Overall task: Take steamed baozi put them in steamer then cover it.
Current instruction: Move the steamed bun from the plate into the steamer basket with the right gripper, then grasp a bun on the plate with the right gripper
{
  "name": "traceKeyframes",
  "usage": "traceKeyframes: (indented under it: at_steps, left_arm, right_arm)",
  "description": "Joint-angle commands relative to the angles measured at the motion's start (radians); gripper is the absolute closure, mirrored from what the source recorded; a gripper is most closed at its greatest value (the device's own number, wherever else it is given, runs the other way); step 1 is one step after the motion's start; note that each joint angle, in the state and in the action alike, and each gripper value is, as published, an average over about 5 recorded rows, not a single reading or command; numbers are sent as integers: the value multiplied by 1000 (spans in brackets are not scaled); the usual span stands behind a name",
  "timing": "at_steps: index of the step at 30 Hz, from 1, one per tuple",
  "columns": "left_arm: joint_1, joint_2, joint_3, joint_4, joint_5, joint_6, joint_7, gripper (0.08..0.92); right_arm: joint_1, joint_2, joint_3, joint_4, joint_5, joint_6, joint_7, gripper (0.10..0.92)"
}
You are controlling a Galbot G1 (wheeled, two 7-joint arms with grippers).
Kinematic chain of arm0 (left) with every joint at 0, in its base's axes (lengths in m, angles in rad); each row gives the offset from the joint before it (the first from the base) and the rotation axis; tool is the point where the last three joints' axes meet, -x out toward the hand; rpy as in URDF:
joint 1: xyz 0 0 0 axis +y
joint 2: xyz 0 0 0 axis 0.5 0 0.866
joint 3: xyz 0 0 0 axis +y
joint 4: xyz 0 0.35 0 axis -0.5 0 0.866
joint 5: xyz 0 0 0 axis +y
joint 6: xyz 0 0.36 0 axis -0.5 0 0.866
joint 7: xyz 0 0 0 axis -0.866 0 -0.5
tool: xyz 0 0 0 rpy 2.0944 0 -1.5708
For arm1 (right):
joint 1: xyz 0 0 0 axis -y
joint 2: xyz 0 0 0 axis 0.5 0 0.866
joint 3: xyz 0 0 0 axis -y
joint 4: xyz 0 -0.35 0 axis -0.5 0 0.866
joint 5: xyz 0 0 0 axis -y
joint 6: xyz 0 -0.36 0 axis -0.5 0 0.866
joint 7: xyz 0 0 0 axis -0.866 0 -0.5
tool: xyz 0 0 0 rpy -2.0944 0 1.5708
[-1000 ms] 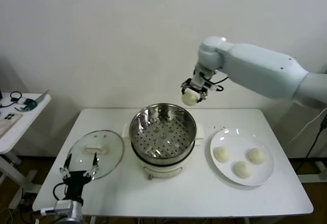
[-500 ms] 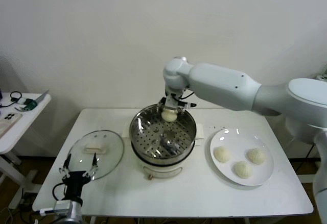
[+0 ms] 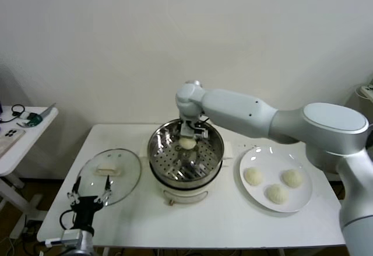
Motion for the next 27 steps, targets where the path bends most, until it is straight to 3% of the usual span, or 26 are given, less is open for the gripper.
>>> traceKeyframes:
  at_steps: [1, 6, 14, 20, 24, 27]
  left_arm:
    - [0, -1, 0, 0, 0, 0, 0, 177]
    - [0, -3, 0, 0, 0, 0, -2, 177]
    - [2, -3, -1, -7, 0, 2, -3, 177]
    - [4, -1, -1, -13, 0, 6, -3, 177]
    - [5, 0, 3, -14, -1, 7, -3, 177]
    - [8, -1, 5, -18, 0, 6, -3, 177]
  right_arm:
    - [-19, 13, 5, -14, -22, 8, 9, 206]
    - [-4, -9, 27, 9, 7, 22, -5, 203]
    - [143, -137, -12, 97, 231, 17, -81, 203]
    - [302, -304, -130, 123, 522, -84, -108, 203]
    - [389, -407, -249, 129, 807, -228, -31, 203]
    - [416, -486, -320, 137, 911, -300, 34, 203]
